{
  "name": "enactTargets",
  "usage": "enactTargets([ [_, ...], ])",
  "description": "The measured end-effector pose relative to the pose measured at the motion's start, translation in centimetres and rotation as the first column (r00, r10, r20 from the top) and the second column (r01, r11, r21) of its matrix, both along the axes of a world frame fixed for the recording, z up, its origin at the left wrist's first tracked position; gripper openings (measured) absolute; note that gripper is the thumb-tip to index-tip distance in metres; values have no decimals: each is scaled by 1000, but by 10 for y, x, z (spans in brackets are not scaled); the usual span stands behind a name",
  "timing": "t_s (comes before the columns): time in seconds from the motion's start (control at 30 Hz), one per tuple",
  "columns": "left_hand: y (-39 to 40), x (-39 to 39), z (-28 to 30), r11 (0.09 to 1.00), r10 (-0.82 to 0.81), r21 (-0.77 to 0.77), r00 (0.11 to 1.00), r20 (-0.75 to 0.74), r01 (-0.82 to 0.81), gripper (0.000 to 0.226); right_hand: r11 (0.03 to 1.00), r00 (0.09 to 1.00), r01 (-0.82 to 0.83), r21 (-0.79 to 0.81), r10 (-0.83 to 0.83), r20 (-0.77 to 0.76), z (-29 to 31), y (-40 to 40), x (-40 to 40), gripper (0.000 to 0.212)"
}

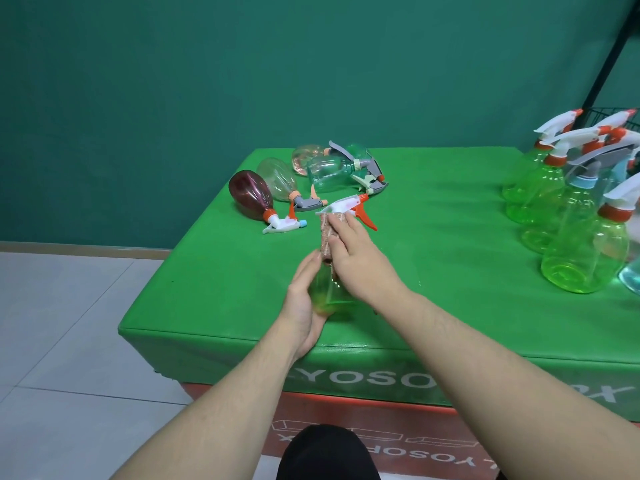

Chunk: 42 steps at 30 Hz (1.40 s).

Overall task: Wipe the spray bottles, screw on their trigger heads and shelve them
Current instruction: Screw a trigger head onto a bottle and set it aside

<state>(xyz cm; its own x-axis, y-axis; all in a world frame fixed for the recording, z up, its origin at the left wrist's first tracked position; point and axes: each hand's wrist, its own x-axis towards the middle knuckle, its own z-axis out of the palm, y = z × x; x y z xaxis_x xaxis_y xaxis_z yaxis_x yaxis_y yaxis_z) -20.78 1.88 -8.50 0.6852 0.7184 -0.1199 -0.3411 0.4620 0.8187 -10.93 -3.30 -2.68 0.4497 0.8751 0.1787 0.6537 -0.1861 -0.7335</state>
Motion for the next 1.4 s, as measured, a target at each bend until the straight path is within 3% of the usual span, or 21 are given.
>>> enactTargets([
  [0.23,-1,1,-3,1000,30,9,999,-32,-29,49,994,1000,26,105,-27,6,-16,-16,-13,52],
  [0.4,-4,2,0,999,48,14,994,-102,-47,67,992,992,6,128,-22,121,-31,-33,-26,63],
  [0.63,-10,-2,10,997,44,68,996,-82,-38,75,988,977,-48,146,15,213,-43,-49,-37,53],
  [0.83,-17,-2,22,988,-118,90,987,-112,128,79,979,993,-30,201,6,119,-29,-63,-31,51],
  [1.0,-36,7,34,964,-244,85,967,-79,250,41,961,996,52,270,-68,49,-11,-72,-18,51],
  [1.13,-45,17,40,947,-315,56,949,-28,316,34,937,981,146,317,-97,-166,6,-75,2,45],
  [1.23,-55,28,43,955,-289,61,957,-36,291,31,935,927,237,264,-135,-351,12,-79,13,39],
  [1.3,-62,36,45,962,-256,75,964,-70,261,36,927,899,283,244,-168,-406,13,-85,20,37],
  [1.4,-69,50,40,975,-192,95,978,-84,200,75,907,855,345,242,-198,-479,11,-95,29,38],
])
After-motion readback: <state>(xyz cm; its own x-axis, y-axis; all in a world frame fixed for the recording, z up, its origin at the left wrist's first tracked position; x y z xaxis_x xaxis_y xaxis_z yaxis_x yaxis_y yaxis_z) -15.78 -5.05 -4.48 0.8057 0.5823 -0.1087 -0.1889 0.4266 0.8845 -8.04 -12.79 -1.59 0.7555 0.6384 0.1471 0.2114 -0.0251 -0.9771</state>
